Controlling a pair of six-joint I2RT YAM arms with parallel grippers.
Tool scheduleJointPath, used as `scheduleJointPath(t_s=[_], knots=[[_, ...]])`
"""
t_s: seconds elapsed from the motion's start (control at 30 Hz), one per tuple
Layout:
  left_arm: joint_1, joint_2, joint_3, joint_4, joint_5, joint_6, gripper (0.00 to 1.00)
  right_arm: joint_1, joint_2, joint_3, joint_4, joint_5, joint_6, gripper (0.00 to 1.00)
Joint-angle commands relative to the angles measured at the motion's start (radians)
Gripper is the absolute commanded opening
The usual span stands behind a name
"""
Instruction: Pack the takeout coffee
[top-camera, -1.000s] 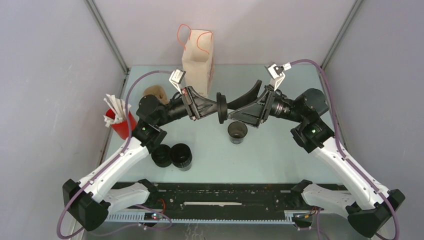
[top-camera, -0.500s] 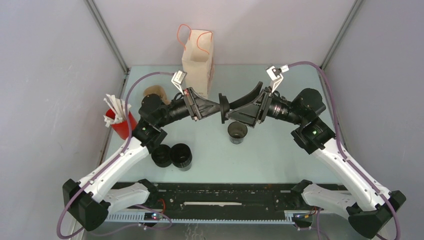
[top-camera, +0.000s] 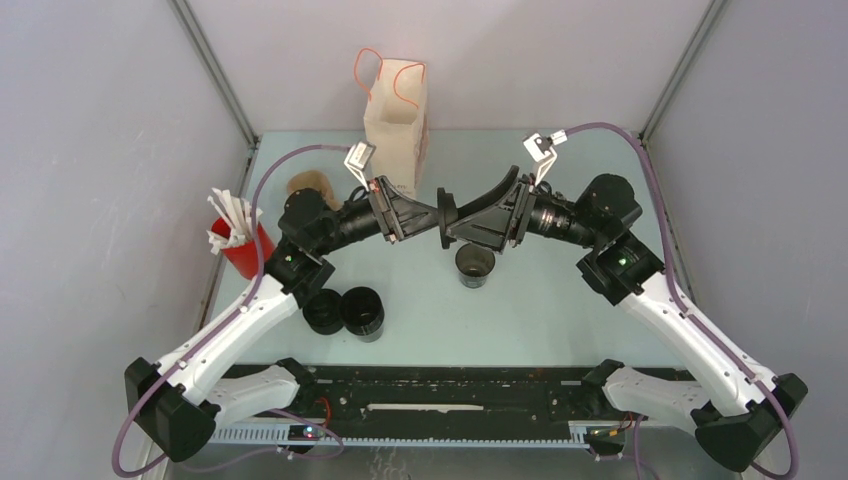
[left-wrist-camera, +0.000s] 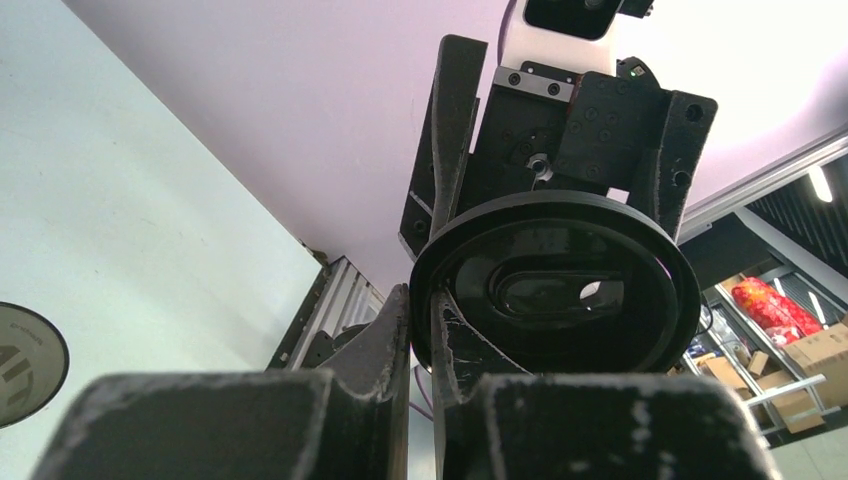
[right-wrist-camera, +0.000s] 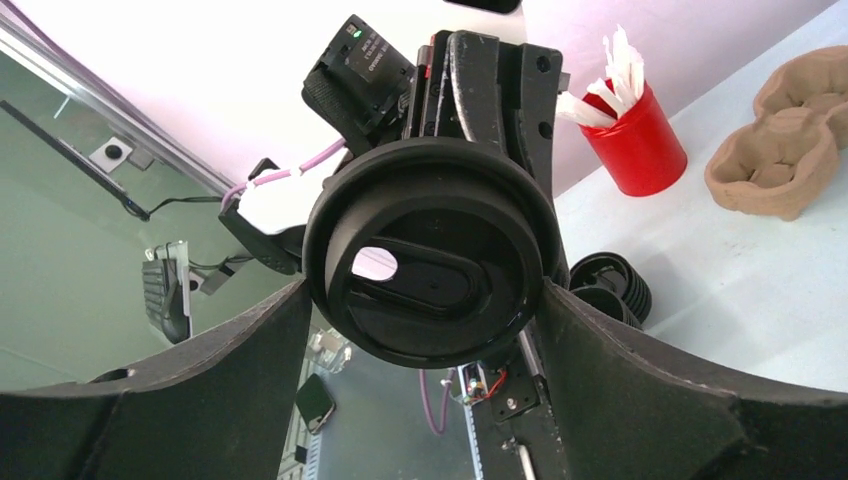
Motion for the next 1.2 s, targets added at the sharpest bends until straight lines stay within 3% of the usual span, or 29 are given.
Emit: scheduleJointPath(t_s=[0.0,0.13,0.4,0.47,0.63,0.87,1.03,1.17], knots=[[-0.011,-0.012,0.011,0.025,0.002,0.021,0.00,0.001,0.022,0.031,0.073,-0.036,0.037,0.85],[-0.013,-0.009,0.013,0.024,0.005,0.022,0.00,0.000,0.021,0.031,0.070,-0.034,0.033,0.88],[-0.015,-0.008,0.014,0.018,0.004,0.032,0.02,-0.011,0.018,0.031,0.048,-0.022,0.021,0.81],[-0.016,-0.020,0.018,-0.038,-0.028,0.064,0.15,-0.016,0.009,0.031,0.021,-0.007,0.008,0.79],[-0.015,-0.039,0.028,-0.163,-0.088,0.136,0.37,-0.031,-0.010,0.030,-0.024,0.003,-0.013,0.76],[-0.006,-0.070,0.032,-0.294,-0.176,0.209,0.57,-0.062,-0.038,0.030,-0.085,0.016,-0.052,0.75],[0.063,-0.175,0.060,-0.610,-0.405,0.339,0.99,-0.158,-0.098,0.031,-0.373,0.123,-0.248,0.75],[0.108,-0.246,0.104,-0.813,-0.609,0.443,1.00,-0.152,-0.101,0.031,-0.608,0.384,-0.443,0.74]])
